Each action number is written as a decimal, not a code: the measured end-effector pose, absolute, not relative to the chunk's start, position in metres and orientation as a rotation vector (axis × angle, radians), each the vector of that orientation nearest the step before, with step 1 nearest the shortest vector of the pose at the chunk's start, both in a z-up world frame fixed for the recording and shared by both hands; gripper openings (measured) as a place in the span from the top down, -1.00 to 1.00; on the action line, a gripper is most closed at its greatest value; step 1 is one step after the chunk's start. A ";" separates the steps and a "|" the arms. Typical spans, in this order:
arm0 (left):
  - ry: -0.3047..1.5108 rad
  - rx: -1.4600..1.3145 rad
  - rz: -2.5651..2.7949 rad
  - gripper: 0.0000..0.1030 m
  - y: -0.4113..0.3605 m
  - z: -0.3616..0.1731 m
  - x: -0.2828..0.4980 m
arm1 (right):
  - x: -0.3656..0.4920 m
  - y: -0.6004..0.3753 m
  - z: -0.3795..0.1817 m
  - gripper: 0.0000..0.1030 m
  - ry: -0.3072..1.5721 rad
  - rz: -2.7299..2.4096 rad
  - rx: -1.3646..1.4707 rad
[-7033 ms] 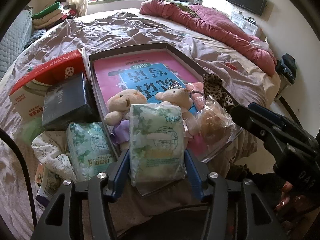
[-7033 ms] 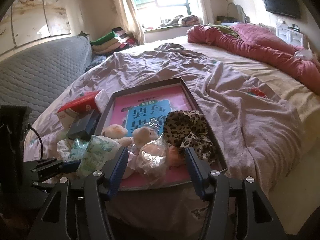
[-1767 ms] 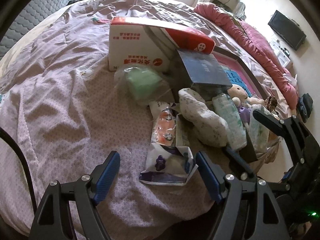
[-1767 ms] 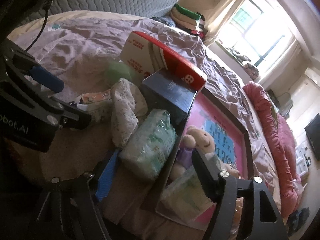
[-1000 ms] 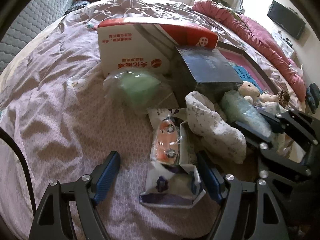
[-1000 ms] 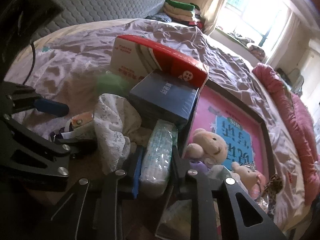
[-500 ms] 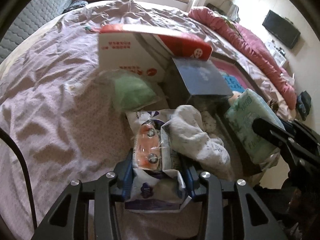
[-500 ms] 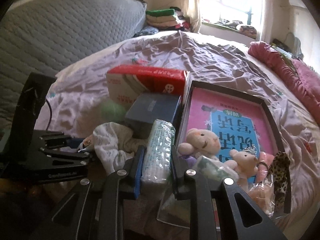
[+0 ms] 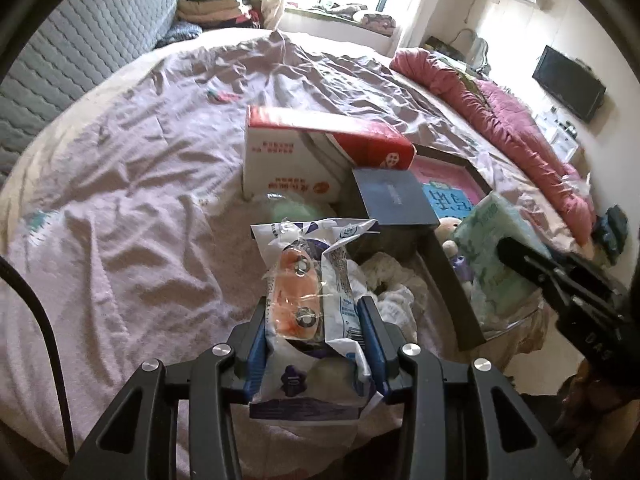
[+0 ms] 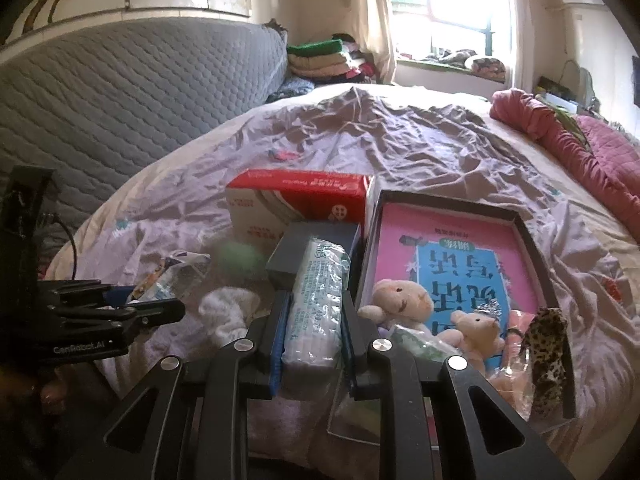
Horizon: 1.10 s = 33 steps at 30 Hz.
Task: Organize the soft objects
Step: 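Carry the packet with left tool while right carries the wipes pack over the tray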
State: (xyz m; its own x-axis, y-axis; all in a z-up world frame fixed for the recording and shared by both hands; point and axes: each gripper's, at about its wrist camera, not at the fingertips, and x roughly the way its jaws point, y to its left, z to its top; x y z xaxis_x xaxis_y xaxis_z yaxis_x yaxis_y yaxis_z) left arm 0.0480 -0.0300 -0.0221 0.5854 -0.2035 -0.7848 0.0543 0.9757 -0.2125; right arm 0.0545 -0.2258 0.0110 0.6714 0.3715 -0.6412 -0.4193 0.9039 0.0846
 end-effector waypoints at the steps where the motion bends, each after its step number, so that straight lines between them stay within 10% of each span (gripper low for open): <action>1: 0.932 -0.162 -0.143 0.18 -0.031 -0.021 0.047 | 0.053 -0.226 0.013 0.55 0.701 0.446 -0.076; 33: 0.825 -0.008 -0.244 0.18 -0.128 0.051 0.024 | 0.027 -0.334 0.069 0.55 0.557 0.314 0.096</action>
State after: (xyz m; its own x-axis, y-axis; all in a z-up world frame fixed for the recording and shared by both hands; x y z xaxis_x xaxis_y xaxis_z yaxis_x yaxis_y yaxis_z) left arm 0.0240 -0.1279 0.0511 0.6524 -0.2177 -0.7259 0.2118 0.9721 -0.1012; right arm 0.0270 -0.3336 0.0688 0.8024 0.3183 -0.5048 -0.2668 0.9480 0.1736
